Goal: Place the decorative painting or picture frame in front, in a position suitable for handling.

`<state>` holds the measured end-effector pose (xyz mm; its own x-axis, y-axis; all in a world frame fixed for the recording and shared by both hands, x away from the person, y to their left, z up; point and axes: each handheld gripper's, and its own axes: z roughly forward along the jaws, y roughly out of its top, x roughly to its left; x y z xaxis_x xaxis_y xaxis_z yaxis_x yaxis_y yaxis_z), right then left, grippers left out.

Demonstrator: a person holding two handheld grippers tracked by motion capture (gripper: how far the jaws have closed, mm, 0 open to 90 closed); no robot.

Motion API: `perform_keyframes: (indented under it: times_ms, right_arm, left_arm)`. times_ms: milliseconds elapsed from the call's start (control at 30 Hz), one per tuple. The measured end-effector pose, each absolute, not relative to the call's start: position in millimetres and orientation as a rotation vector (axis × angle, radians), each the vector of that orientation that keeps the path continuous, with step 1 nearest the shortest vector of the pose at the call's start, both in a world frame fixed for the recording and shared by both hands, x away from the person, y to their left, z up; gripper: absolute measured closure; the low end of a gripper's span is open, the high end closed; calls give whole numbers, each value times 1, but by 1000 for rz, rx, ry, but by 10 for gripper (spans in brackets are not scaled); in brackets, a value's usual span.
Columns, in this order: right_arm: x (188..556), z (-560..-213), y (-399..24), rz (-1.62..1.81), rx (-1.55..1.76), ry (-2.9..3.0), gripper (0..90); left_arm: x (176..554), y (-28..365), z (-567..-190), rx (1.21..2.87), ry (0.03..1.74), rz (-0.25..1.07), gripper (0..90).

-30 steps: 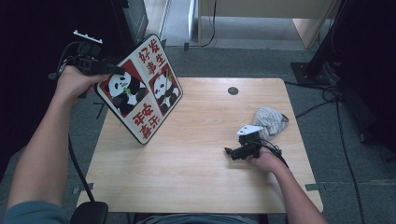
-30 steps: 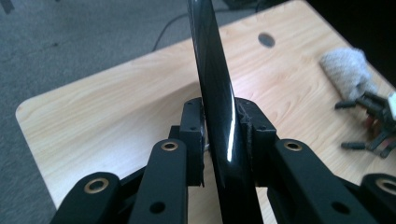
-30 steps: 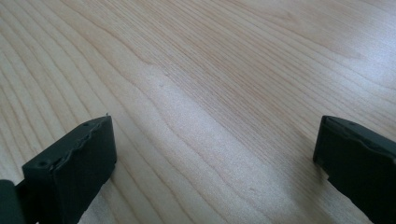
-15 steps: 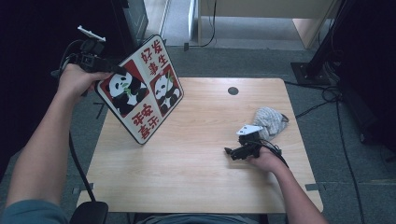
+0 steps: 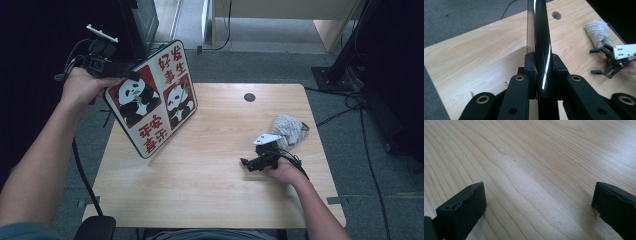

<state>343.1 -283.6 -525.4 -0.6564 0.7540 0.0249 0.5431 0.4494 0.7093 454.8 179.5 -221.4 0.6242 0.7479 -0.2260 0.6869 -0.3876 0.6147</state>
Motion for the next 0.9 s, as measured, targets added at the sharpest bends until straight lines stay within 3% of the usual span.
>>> perform_keyframes:
  times_ms: [300, 900]
  right_arm:
    - [343, -525, -284, 1018, 1112, 2410, 0]
    - [343, -525, -284, 1018, 1113, 2410, 0]
  left_arm:
    - [430, 156, -210, 2203, 992, 89, 798]
    - [396, 108, -230, 2248, 789, -8, 797]
